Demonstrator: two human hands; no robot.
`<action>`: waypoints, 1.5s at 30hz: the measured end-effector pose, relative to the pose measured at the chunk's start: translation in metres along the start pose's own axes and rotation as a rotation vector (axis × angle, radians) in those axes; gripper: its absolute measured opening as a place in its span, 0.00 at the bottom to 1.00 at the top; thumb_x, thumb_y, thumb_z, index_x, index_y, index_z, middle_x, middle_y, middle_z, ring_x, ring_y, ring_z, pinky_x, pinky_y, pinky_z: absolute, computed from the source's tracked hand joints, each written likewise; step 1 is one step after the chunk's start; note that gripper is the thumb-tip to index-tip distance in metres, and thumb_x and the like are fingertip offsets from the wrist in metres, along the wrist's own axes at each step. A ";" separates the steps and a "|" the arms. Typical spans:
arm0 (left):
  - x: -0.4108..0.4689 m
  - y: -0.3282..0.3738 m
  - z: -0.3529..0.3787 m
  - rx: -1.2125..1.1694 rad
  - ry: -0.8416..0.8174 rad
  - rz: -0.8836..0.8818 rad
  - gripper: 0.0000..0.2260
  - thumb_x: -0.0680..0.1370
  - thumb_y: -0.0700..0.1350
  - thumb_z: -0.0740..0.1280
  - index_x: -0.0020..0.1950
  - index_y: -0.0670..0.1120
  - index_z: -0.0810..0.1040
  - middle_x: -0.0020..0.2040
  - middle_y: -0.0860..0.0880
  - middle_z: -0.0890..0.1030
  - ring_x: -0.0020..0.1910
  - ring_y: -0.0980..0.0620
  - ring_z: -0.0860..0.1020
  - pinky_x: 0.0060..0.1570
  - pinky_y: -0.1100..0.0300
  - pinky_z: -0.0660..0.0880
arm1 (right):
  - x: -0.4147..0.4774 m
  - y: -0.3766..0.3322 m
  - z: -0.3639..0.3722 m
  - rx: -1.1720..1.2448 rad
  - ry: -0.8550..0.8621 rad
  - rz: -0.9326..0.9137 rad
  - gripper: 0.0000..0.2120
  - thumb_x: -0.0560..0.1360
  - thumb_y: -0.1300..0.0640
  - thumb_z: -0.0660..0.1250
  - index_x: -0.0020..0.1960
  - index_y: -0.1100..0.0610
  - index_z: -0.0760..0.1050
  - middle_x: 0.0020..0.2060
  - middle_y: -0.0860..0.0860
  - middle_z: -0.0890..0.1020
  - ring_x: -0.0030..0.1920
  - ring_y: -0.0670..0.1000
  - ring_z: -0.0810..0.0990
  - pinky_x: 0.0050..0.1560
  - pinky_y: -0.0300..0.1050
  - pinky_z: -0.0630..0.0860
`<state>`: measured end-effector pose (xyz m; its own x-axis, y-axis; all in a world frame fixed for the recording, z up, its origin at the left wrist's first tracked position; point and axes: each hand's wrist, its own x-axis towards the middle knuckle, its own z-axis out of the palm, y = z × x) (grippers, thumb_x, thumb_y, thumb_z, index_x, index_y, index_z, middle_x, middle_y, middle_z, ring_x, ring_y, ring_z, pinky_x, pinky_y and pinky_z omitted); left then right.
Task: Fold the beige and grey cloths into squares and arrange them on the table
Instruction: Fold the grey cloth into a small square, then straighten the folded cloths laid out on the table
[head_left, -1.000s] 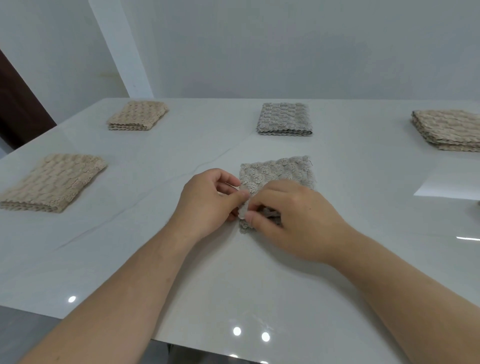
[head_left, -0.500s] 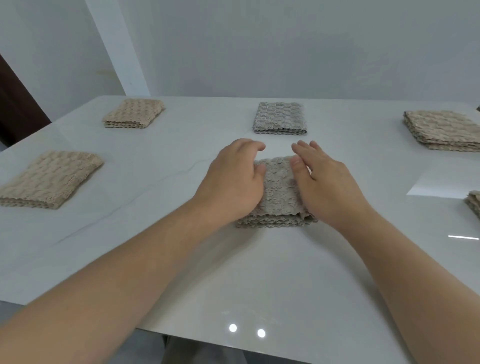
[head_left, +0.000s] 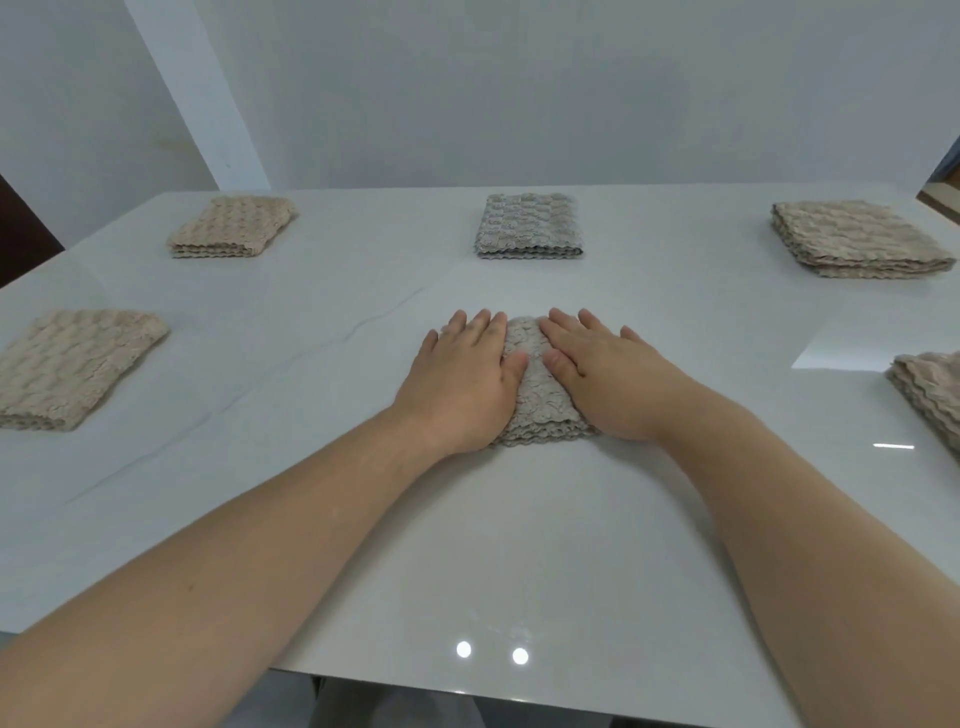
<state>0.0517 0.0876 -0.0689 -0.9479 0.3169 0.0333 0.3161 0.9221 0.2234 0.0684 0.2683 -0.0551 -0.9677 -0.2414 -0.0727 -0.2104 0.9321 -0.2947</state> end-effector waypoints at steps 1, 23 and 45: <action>-0.001 0.000 0.001 0.002 0.000 -0.001 0.28 0.86 0.57 0.46 0.83 0.46 0.51 0.83 0.48 0.53 0.82 0.46 0.48 0.80 0.47 0.47 | 0.000 0.000 0.000 -0.015 -0.001 0.001 0.26 0.86 0.45 0.44 0.83 0.49 0.49 0.82 0.44 0.50 0.82 0.49 0.46 0.80 0.57 0.45; 0.027 -0.032 -0.035 -0.246 0.095 -0.024 0.14 0.84 0.47 0.61 0.67 0.47 0.79 0.63 0.49 0.81 0.63 0.49 0.76 0.59 0.64 0.65 | 0.016 -0.004 -0.019 0.229 0.331 0.195 0.21 0.84 0.47 0.58 0.74 0.52 0.72 0.67 0.55 0.76 0.68 0.59 0.72 0.67 0.55 0.70; -0.014 -0.015 -0.088 -0.555 -0.274 -0.712 0.19 0.78 0.52 0.71 0.64 0.44 0.72 0.45 0.53 0.77 0.47 0.52 0.76 0.47 0.59 0.70 | -0.020 -0.030 -0.068 0.600 -0.270 0.795 0.23 0.81 0.50 0.62 0.73 0.56 0.63 0.54 0.55 0.80 0.41 0.48 0.78 0.35 0.43 0.71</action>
<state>0.0565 0.0495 0.0129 -0.8460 -0.1740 -0.5041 -0.4649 0.7035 0.5375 0.0847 0.2634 0.0199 -0.7181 0.2638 -0.6440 0.6520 0.5785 -0.4901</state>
